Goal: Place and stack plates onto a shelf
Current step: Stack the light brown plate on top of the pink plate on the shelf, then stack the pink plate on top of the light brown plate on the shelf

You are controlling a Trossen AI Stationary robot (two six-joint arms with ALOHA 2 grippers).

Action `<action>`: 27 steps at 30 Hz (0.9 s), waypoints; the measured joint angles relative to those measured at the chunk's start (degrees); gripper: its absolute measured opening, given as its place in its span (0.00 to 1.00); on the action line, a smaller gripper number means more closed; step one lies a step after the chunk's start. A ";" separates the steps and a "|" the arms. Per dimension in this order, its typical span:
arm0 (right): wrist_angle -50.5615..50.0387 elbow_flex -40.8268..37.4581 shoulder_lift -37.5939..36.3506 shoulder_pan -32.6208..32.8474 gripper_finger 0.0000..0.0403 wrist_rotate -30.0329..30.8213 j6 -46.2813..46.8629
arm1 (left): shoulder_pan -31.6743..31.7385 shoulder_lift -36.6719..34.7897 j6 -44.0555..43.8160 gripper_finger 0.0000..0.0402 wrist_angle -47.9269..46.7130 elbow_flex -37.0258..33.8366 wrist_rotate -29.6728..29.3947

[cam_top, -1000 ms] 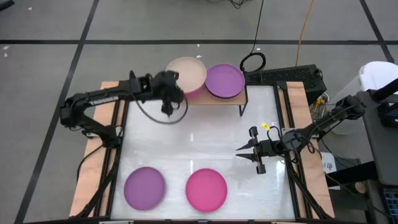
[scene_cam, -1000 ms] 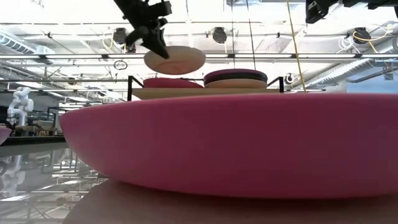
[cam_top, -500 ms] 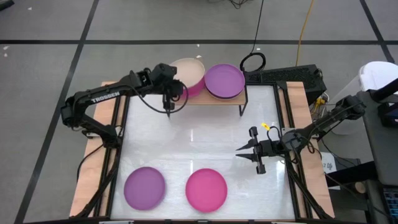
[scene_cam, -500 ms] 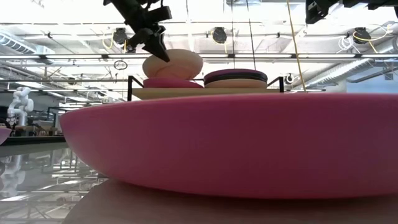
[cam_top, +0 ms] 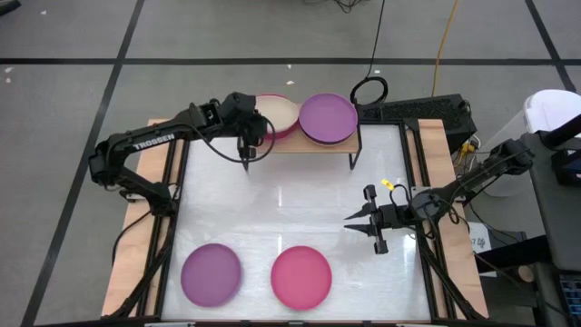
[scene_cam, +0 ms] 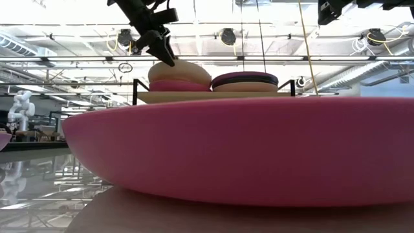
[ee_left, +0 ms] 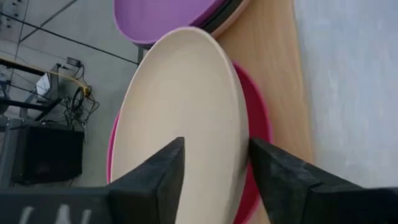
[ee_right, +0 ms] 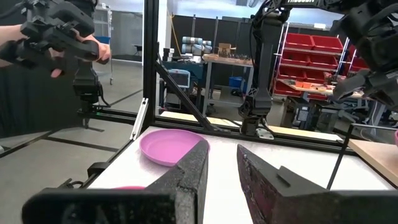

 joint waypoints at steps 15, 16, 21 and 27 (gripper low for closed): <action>-0.26 0.00 0.00 0.00 0.17 0.00 0.25 | -2.17 -3.47 -0.12 0.64 -0.45 0.00 -3.99; -0.32 0.00 0.00 0.00 0.17 -0.02 0.28 | -2.16 -4.18 -0.27 0.65 -0.44 0.00 -4.37; -1.01 -0.02 0.00 0.00 0.17 -0.02 0.29 | -3.57 -9.89 -8.73 0.65 1.06 0.00 -4.80; -1.79 0.00 0.00 0.00 0.17 -0.01 0.32 | -10.86 -20.07 -24.89 0.65 2.57 0.07 -1.65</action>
